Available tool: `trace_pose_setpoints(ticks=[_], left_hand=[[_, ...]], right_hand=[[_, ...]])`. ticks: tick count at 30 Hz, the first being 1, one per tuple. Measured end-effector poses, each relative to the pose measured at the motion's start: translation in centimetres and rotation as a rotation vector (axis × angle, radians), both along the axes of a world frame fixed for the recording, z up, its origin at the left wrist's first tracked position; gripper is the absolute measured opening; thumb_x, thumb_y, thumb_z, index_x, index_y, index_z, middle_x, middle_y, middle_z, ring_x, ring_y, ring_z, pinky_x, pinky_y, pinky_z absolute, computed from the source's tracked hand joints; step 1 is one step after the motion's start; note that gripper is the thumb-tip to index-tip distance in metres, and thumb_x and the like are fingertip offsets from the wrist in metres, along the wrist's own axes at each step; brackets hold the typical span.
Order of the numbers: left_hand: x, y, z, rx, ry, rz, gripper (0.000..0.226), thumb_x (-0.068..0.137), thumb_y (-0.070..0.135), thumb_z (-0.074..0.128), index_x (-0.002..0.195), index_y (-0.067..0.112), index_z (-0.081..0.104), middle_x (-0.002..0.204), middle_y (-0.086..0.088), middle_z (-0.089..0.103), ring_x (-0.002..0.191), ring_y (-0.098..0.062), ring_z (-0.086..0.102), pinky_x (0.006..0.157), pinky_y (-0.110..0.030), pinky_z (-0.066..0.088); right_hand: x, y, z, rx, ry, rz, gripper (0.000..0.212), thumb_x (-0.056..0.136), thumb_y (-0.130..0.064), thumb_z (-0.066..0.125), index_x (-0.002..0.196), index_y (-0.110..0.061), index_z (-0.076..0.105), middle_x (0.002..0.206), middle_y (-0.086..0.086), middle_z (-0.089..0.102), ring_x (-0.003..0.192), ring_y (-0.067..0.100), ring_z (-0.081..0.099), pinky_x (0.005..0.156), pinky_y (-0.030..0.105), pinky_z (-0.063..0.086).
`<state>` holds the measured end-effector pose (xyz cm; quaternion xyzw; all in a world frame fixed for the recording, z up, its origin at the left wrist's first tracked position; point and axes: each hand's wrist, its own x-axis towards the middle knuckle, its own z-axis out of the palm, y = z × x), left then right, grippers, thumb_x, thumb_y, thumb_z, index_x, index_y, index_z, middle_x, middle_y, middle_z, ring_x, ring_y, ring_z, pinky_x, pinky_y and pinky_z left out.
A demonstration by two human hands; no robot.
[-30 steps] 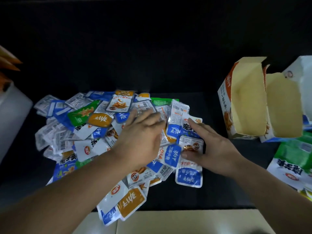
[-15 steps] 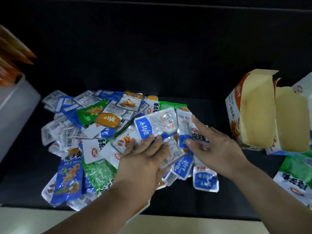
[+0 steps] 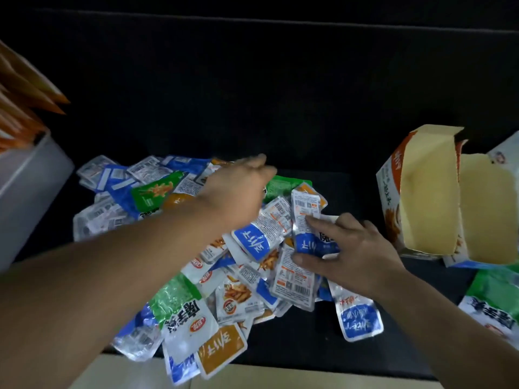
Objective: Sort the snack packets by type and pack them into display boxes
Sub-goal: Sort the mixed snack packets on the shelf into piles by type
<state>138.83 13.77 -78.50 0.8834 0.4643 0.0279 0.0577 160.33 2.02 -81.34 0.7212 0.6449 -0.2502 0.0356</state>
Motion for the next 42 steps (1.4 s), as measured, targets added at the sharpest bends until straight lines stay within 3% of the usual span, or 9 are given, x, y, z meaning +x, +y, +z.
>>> trace_pose_setpoints(ticks=[3,10,18,22,26,30,33,38,42], left_hand=[[1.2,2.7,-1.7,-0.152,0.285,0.007,0.086,0.096,0.009,0.064,0.163,0.037,0.018,0.17,-0.001,0.025,0.145,-0.027,0.044,0.091,-0.037,0.056],[1.1,2.1,-2.2,-0.026,0.277,0.08,0.014,0.1,0.017,0.056,0.11,0.024,0.063,0.093,-0.003,0.065,0.078,-0.025,0.054,0.062,-0.034,0.039],[-1.4,-1.8,0.9,0.29,-0.479,0.242,0.015,0.102,0.01,0.058,0.104,0.011,0.073,0.065,-0.005,0.058,0.06,-0.025,0.056,0.048,-0.033,0.044],[-2.1,-6.0,2.0,-0.09,-0.852,0.45,0.025,0.107,0.016,0.051,0.089,0.007,0.066,0.058,-0.004,0.053,0.047,-0.012,0.045,0.044,-0.023,0.035],[-1.1,-10.5,1.5,-0.615,-1.026,0.761,0.022,0.107,0.023,0.054,0.093,0.02,0.072,0.082,-0.007,0.076,0.069,-0.024,0.072,0.063,-0.04,0.064],[0.6,-13.3,0.7,-0.857,-1.123,0.793,0.022,0.105,0.018,0.058,0.095,0.022,0.077,0.079,0.004,0.077,0.067,-0.023,0.074,0.073,-0.053,0.064],[-0.1,-14.3,0.1,-0.752,-0.925,0.507,0.018,0.106,0.026,0.057,0.102,0.023,0.074,0.078,0.006,0.069,0.068,-0.014,0.066,0.075,-0.051,0.062],[-7.8,-11.5,-1.0,0.073,-0.303,0.175,0.043,0.093,0.046,0.054,0.132,0.03,0.064,0.132,0.004,0.063,0.122,-0.02,0.057,0.097,-0.05,0.055],[-12.4,-10.9,-3.8,-0.226,0.042,0.418,0.091,0.086,0.082,0.04,0.163,0.047,0.006,0.174,-0.009,-0.003,0.159,-0.036,-0.006,0.126,-0.061,0.016]], right_hand=[[0.0,-0.2,-0.4,0.016,-0.005,0.01,0.097,0.064,-0.099,0.034,0.153,-0.064,0.015,0.12,-0.026,0.026,0.137,0.022,0.032,0.1,0.031,0.045],[-0.2,-0.6,-0.2,0.046,-0.022,0.013,0.095,0.07,-0.097,0.027,0.156,-0.061,0.007,0.129,-0.026,0.027,0.127,0.013,0.032,0.093,0.024,0.044],[-0.7,-1.0,0.5,0.008,-0.051,0.011,0.093,0.073,-0.097,0.021,0.156,-0.06,0.002,0.14,-0.024,0.026,0.131,0.012,0.028,0.093,0.026,0.044],[-0.6,-0.8,0.7,0.026,0.06,-0.086,0.084,0.075,-0.094,0.02,0.153,-0.066,0.004,0.13,-0.025,0.035,0.132,0.015,0.033,0.093,0.031,0.041],[-1.0,-1.6,2.4,0.15,0.485,-0.39,0.067,0.085,-0.086,0.039,0.147,-0.06,0.039,0.138,-0.024,0.055,0.133,0.008,0.048,0.106,0.039,0.045],[-4.4,-2.9,3.4,0.242,0.904,-0.467,0.038,0.095,-0.048,0.065,0.132,-0.046,0.058,0.112,-0.016,0.075,0.105,0.005,0.071,0.08,0.025,0.06],[-5.7,-3.3,2.5,0.239,1.064,-0.6,0.066,0.095,-0.011,0.072,0.147,-0.043,0.046,0.098,-0.006,0.08,0.089,0.013,0.077,0.066,0.026,0.062],[-5.4,-3.2,1.9,0.362,0.963,-0.619,0.067,0.094,-0.011,0.073,0.133,-0.061,0.052,0.098,0.001,0.078,0.088,0.017,0.074,0.062,0.021,0.061],[-7.6,-2.1,0.7,0.394,0.876,-0.508,0.047,0.096,-0.012,0.071,0.131,-0.042,0.065,0.101,-0.019,0.07,0.065,0.0,0.067,0.05,0.01,0.048]])
